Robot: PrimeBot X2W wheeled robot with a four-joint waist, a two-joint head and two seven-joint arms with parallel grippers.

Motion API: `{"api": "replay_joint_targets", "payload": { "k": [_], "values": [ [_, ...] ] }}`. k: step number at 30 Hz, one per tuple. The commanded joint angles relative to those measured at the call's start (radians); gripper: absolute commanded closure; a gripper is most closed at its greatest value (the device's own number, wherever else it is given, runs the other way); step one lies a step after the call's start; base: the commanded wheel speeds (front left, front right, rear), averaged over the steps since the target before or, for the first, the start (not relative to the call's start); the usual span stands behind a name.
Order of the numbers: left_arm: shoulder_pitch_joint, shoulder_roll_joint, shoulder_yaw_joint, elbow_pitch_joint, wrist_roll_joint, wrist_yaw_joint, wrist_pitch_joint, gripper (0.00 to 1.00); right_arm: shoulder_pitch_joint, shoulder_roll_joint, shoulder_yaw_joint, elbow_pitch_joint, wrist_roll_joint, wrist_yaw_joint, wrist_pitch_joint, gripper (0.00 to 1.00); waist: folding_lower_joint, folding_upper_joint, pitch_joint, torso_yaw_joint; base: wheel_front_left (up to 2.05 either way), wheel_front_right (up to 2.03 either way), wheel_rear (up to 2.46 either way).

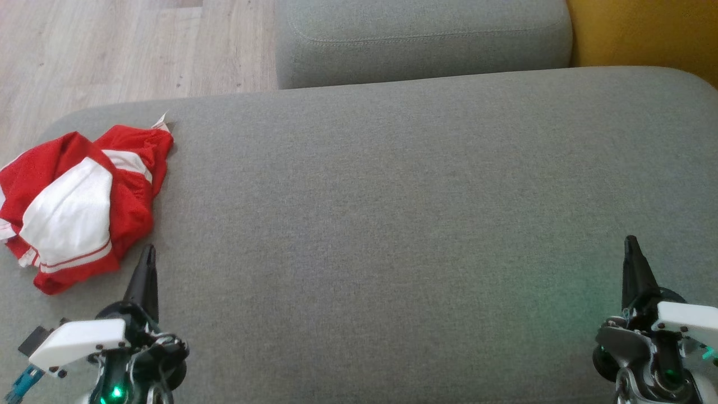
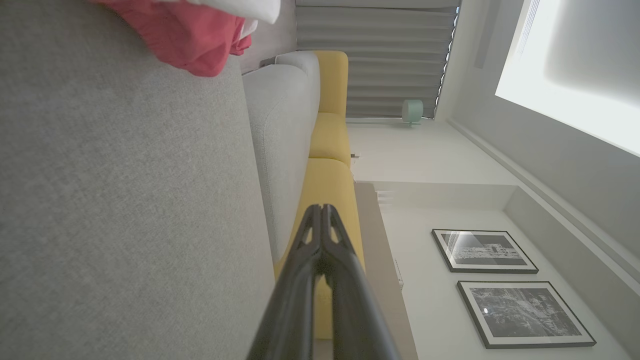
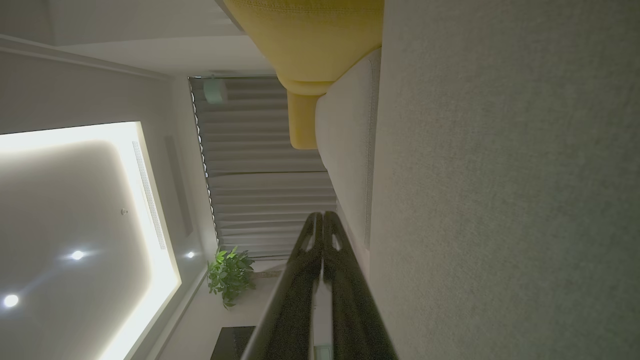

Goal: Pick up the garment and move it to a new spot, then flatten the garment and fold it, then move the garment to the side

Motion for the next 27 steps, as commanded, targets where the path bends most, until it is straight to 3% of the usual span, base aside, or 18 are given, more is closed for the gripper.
{"api": "replay_joint_targets", "payload": {
  "k": [1, 5, 6, 18, 27],
  "values": [
    [-0.052, 0.009, 0.034, -0.035, 0.012, -0.007, 0.007, 1.0, -0.047, -0.01, 0.021, -0.038, 0.007, 0.008, 0.006, 1.0, 0.0, 0.0, 0.0, 0.0, 0.0, 0.0, 0.0],
    [-0.052, 0.009, 0.034, -0.035, 0.012, -0.007, 0.007, 1.0, -0.047, -0.01, 0.021, -0.038, 0.007, 0.008, 0.006, 1.0, 0.0, 0.0, 0.0, 0.0, 0.0, 0.0, 0.0],
    [0.0, 0.0, 0.0, 0.0, 0.0, 0.0, 0.0, 0.0, 0.0, 0.0, 0.0, 0.0, 0.0, 0.0, 0.0, 0.0, 0.0, 0.0, 0.0, 0.0, 0.0, 0.0, 0.0],
    [0.008, 0.0, -0.027, 0.001, 0.019, 0.005, -0.032, 0.0, 0.018, -0.003, 0.026, -0.009, -0.041, 0.0, -0.03, 0.0, 0.0, 0.0, -0.001, 0.0, 0.0, 0.0, 0.0],
    [0.01, 0.001, -0.055, -0.024, 0.12, 0.029, -0.061, 0.0, 0.028, -0.008, 0.043, -0.041, -0.187, 0.001, -0.06, 0.0, 0.0, 0.0, -0.001, -0.001, 0.0, 0.0, 0.0]
  ]
}}
